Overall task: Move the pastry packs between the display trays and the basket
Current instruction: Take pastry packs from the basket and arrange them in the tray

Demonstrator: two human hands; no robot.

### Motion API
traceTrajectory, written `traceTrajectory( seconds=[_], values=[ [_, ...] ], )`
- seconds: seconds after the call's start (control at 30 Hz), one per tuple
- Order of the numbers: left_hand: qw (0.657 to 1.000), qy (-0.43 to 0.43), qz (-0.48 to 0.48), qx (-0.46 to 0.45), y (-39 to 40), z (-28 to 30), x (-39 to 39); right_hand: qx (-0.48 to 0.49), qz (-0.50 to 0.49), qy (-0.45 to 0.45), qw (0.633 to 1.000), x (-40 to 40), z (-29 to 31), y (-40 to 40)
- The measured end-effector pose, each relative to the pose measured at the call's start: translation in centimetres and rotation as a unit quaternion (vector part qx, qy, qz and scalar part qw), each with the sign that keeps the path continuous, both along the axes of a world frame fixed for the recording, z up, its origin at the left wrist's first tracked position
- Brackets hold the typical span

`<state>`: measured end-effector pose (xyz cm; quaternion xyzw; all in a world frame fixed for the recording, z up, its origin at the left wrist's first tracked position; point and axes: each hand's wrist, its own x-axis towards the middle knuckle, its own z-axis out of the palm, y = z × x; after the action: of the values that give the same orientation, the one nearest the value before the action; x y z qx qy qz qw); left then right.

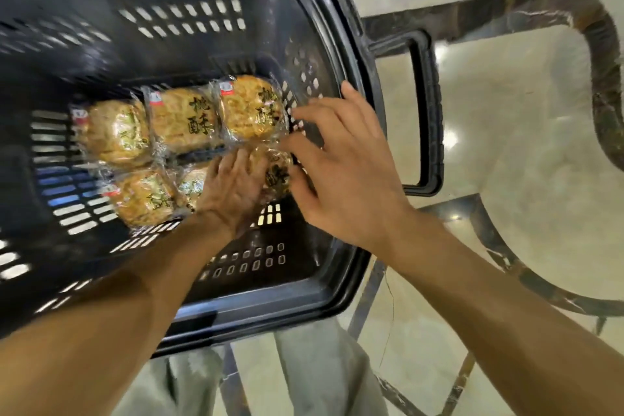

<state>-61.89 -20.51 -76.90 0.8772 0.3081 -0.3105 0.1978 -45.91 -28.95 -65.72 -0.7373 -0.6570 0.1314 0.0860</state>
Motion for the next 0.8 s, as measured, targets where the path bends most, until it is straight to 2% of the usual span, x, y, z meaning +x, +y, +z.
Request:
traceTrajectory(
  seconds=[0.07, 0.13, 0.23, 0.3, 0.43, 0.57, 0.67, 0.8],
  values=[
    [1.000, -0.007, 0.007, 0.003, 0.6, 5.2, -0.6, -0.036, -0.018, 0.028, 0.999, -0.2, 2.0, -0.4],
    [0.998, -0.056, 0.026, 0.005, 1.3, 12.2, -1.5, -0.081, -0.053, 0.047, 0.994, -0.5, 6.3, -1.1],
    [0.990, -0.138, 0.037, 0.011, 2.2, 25.2, -2.5, -0.124, -0.111, 0.045, 0.985, -0.2, 16.8, -2.8],
    [0.980, -0.196, 0.025, 0.018, 2.3, 34.6, -2.7, -0.114, -0.145, 0.047, 0.982, 0.3, 25.3, -4.8],
    [0.950, -0.309, 0.031, 0.034, 0.5, 51.7, -0.1, 0.005, -0.222, 0.038, 0.974, 0.5, 40.3, -9.8],
    [0.902, -0.430, 0.029, 0.044, -4.3, 64.1, 3.9, 0.132, -0.304, 0.067, 0.941, 0.9, 50.6, -14.6],
    [0.873, -0.484, 0.025, 0.054, -8.3, 69.8, 7.7, 0.199, -0.337, 0.086, 0.916, 3.8, 55.7, -17.9],
    [0.858, -0.511, 0.000, 0.051, -15.0, 73.9, 16.2, 0.271, -0.347, 0.073, 0.895, 10.2, 60.9, -24.0]
  ],
)
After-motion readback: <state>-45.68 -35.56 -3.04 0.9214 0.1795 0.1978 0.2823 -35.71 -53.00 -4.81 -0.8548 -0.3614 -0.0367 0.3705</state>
